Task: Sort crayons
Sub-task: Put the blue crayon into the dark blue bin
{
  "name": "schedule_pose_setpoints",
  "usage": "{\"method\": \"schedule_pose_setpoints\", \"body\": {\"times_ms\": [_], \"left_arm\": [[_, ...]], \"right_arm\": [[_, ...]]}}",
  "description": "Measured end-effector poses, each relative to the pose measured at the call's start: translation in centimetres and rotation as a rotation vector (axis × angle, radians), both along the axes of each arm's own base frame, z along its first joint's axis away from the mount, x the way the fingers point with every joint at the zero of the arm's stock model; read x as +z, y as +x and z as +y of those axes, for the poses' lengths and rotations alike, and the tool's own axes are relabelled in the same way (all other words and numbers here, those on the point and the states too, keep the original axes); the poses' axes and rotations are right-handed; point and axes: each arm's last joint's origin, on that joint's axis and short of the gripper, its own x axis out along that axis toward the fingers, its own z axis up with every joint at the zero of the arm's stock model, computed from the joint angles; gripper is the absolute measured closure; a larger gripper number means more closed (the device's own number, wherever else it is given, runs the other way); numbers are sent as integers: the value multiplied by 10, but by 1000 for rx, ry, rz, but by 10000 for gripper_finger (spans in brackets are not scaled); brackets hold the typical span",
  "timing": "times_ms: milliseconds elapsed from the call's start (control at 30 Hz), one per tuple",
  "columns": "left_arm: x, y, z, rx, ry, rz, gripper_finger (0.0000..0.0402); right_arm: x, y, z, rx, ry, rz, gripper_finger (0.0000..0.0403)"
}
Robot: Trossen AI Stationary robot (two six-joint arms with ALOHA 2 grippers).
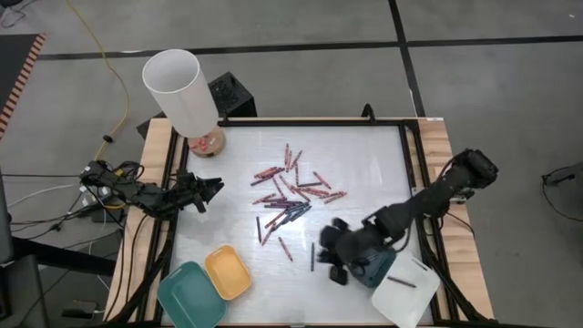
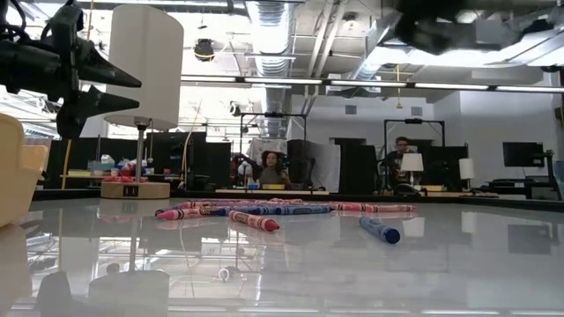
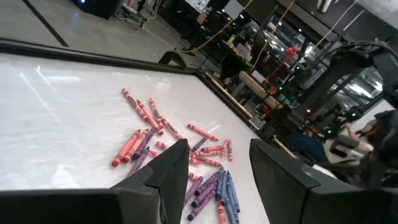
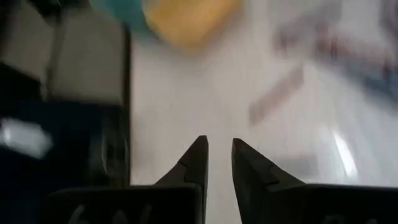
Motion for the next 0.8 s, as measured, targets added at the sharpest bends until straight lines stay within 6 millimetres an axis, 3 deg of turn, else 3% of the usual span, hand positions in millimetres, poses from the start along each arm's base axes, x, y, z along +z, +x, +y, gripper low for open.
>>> {"method": "schedule_pose_setpoints", "body": {"times_ms": [167, 267, 433, 533, 800], "left_arm": [[1, 1, -2, -68, -12, -12, 241], [1, 1, -3, -118, -49, -32, 241], [1, 2, -5, -192, -119, -62, 241], [1, 2, -5, -197, -107, -57, 241], [1, 2, -5, -175, -104, -56, 241]], "right_arm": [[3, 26, -1, 14, -1, -201, 336], [-9, 36, 3, -14, 19, -198, 337], [-45, 46, 1, -221, 189, 33, 337], [-55, 50, -3, -352, 216, 180, 337], [-45, 75, -10, -597, 45, 428, 337]]}}
